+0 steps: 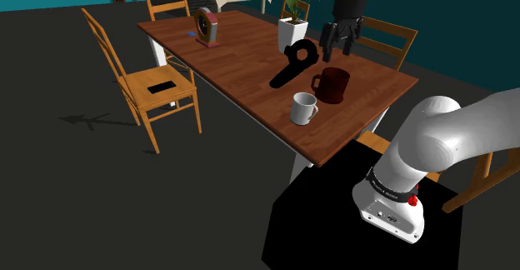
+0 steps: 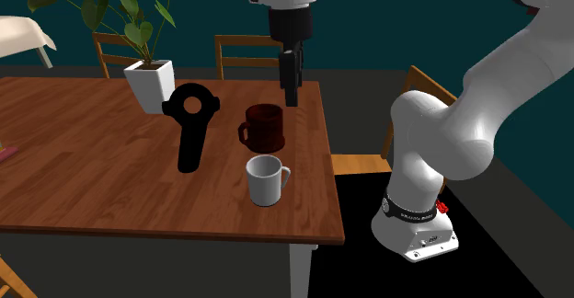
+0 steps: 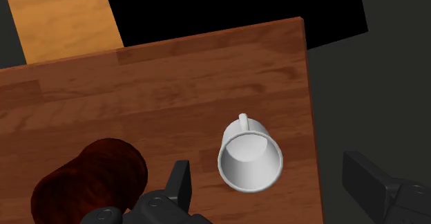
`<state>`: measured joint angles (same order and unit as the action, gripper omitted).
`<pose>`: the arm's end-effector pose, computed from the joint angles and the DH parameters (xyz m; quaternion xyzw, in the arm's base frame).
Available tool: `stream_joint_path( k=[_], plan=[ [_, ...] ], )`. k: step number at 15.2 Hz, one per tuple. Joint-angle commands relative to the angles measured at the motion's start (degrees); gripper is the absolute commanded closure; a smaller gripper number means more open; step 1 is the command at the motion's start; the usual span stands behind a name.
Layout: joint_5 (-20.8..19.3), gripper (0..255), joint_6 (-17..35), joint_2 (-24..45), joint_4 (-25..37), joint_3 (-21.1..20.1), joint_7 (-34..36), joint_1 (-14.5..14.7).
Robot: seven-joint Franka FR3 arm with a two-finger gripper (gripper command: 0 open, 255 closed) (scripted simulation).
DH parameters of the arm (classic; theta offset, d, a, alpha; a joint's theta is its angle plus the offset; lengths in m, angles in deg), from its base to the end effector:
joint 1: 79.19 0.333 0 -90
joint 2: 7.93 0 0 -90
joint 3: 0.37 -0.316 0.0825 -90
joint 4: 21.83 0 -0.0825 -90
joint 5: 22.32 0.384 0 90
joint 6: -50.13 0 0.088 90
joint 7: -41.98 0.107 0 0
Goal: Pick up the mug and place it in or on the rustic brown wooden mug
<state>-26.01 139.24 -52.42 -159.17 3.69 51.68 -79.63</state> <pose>0.3046 -0.0364 0.5662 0.9931 -0.1121 -0.0328 0.0092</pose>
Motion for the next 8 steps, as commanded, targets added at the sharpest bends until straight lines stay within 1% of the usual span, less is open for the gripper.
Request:
stream_joint_path(
  k=[1,8],
  plan=[
    [0.00,0,0.00,0.00,0.00,0.00,0.00,0.00],
    [-0.95,0,15.85,3.80,-10.03,4.70,-3.09,-1.02]
  ],
)
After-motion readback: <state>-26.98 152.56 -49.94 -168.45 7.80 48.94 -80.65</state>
